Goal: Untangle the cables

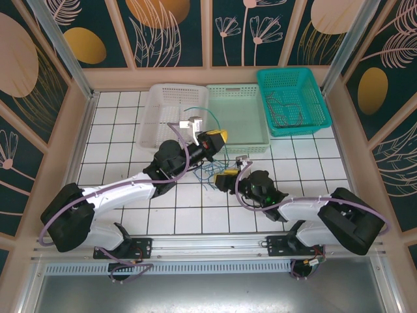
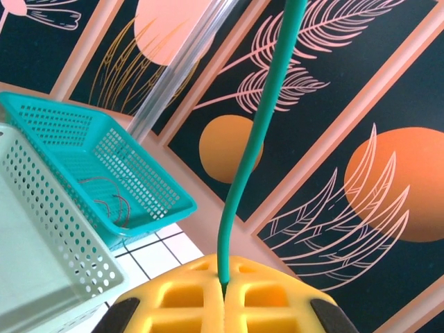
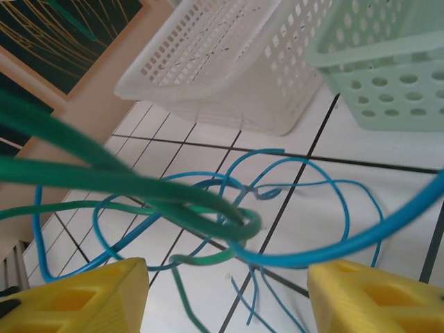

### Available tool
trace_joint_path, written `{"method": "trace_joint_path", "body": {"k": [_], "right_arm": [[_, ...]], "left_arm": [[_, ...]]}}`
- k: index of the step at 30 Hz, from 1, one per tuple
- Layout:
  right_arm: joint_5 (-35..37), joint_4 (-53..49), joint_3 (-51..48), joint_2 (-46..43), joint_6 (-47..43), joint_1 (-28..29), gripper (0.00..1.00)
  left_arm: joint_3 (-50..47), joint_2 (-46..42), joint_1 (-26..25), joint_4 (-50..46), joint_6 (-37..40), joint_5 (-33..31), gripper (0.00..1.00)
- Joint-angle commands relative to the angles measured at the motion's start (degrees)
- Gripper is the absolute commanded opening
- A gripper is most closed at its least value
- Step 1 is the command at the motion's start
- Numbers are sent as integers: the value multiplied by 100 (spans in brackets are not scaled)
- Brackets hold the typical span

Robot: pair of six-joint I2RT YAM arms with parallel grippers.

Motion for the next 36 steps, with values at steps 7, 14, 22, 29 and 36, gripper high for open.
{"method": "trace_joint_path", "body": {"k": [7, 14, 22, 29, 36], "right_arm": [[298, 632, 276, 549, -9, 42, 40], [498, 45, 149, 207, -156, 42, 16], [656, -843, 2, -353, -326, 37, 0], [568, -1332, -186, -866, -434, 42, 20], [868, -1905, -362, -2122, -738, 155, 54]], "left_arm": [[-159, 209, 32, 1054, -599, 423, 0], [-318, 54, 28, 980, -550, 264, 0], [-347, -95, 34, 744, -393, 102, 1], [-434, -104, 29, 789, -515, -34, 0], [-471, 73, 29, 989, -752, -9, 1]]}}
